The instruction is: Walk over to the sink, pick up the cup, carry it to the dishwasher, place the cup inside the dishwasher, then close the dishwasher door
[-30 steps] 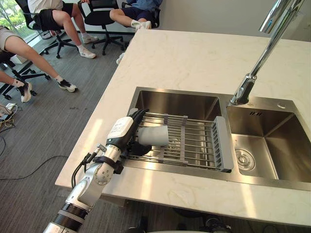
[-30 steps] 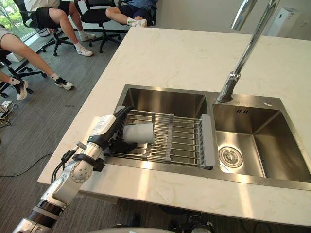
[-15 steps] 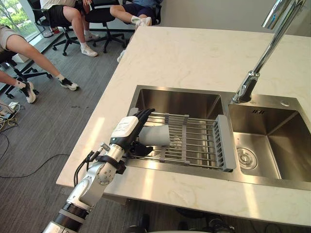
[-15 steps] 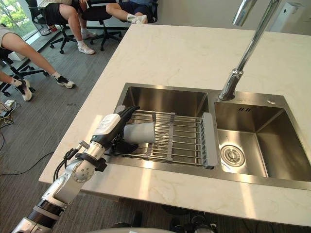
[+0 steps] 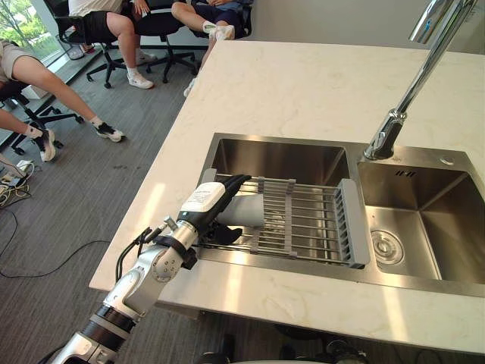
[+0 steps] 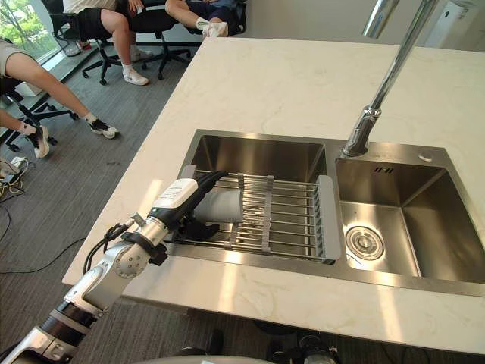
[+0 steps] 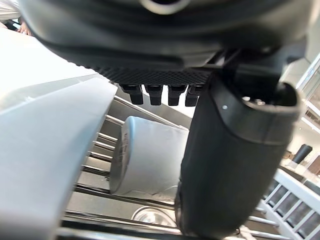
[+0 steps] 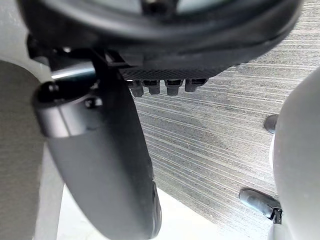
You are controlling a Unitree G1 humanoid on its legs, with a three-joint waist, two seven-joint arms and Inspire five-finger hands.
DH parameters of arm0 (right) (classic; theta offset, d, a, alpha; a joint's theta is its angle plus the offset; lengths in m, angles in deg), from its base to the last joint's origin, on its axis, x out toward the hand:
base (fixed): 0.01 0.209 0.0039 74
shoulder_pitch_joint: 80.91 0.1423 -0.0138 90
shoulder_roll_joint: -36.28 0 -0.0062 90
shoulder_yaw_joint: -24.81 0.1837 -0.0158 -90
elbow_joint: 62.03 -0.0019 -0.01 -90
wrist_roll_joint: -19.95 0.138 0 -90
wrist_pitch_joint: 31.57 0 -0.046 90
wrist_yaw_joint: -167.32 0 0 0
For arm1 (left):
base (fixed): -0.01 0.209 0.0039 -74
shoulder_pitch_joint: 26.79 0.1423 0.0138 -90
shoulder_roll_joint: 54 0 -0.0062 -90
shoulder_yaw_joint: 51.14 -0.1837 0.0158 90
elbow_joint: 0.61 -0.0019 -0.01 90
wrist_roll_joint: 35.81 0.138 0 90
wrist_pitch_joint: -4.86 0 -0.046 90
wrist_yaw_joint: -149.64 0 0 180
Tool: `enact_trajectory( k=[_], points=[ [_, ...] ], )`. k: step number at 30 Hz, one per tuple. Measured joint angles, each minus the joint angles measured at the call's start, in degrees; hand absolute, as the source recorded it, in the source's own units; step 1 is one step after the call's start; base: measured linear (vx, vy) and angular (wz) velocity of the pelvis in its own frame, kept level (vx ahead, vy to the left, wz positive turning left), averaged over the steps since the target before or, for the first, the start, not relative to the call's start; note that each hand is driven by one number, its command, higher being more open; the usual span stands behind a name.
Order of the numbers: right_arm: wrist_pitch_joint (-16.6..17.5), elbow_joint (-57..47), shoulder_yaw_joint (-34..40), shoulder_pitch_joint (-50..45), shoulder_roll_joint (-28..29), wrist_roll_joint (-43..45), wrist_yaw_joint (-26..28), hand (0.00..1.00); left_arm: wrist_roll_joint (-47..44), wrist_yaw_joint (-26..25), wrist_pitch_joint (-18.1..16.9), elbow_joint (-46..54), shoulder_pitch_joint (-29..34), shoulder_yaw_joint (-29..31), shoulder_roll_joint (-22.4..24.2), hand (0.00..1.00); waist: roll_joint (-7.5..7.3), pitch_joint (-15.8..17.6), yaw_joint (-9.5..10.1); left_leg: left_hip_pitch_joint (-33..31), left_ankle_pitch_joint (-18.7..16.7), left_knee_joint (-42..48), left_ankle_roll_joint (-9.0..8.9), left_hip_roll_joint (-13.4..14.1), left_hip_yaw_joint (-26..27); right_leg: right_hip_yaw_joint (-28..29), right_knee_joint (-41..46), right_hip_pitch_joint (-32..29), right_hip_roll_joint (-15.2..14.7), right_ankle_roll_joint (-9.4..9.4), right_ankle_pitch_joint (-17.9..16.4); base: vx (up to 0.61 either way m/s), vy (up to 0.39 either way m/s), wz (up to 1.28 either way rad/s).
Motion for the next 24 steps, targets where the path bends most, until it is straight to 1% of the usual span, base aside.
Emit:
enact_trajectory(
  k=[3, 8, 13, 14, 19, 24],
  points=[
    [-0.35, 0.31, 0.02, 0.41, -0.01, -0.01, 0.01, 1.0, -1.16, 0.87, -0.01, -0.29, -0.13, -0.1, -0.25, 1.0, 0.05, 0.03, -0.43, 0.0, 0.0, -0.04, 0.0, -0.12, -0.31, -0.34, -0.44, 0.33, -0.04, 0.0, 0.01, 0.01, 0.003, 0.05],
    [-0.83, 0.73, 0.14, 0.95, -0.13, -0.01, 0.5, 1.0, -2.17, 1.44, -0.87, -1.86, -0.89, -0.27, -0.24, 1.0, 0.17, 0.1, -0.65, -0.02, 0.0, -0.19, 0.0, -0.2, -0.69, -0.79, -1.06, 0.72, -0.04, 0.05, 0.06, 0.01, 0.002, 0.04],
    [-1.16, 0.86, 0.38, 1.17, -0.17, -0.02, 0.9, 1.0, -2.25, 2.52, -0.87, -2.41, -1.59, -0.43, -0.23, 1.0, 0.29, 0.16, -0.67, -0.04, 0.0, -0.34, 0.0, -0.23, -0.79, -0.94, -1.63, 0.93, -0.03, 0.21, 0.27, 0.0, 0.0, 0.01],
    [-1.24, 0.86, 0.43, 1.21, -0.19, -0.02, 0.96, 1.0, -2.51, 2.63, -0.85, -2.56, -1.73, -0.57, -0.23, 0.0, 0.32, 0.18, -0.7, -0.06, 0.0, -0.38, 0.0, -0.24, -0.79, -0.94, -1.69, 0.93, -0.03, 0.22, 0.29, 0.0, 0.0, 0.0],
    [-1.47, 0.93, 0.58, 1.41, -0.23, -0.02, 1.07, 1.0, -2.77, 3.08, -1.18, -2.93, -2.17, -0.65, -0.23, 0.0, 0.49, 0.28, -0.72, -0.12, 0.0, -0.45, 0.0, -0.27, -0.9, -1.07, -1.79, 0.93, -0.05, 0.22, 0.3, 0.0, 0.0, 0.0],
    [-1.66, 1.1, 0.59, 1.94, -0.67, -0.01, 1.12, 1.0, -4.99, 3.34, -1.37, -4.97, -4.2, -0.73, -0.23, 0.0, 0.87, 0.5, -0.96, -0.2, 0.0, -0.6, 0.0, -0.26, -0.95, -1.12, -1.96, 0.9, -0.04, 0.3, 0.35, 0.0, 0.0, 0.0]
  ],
)
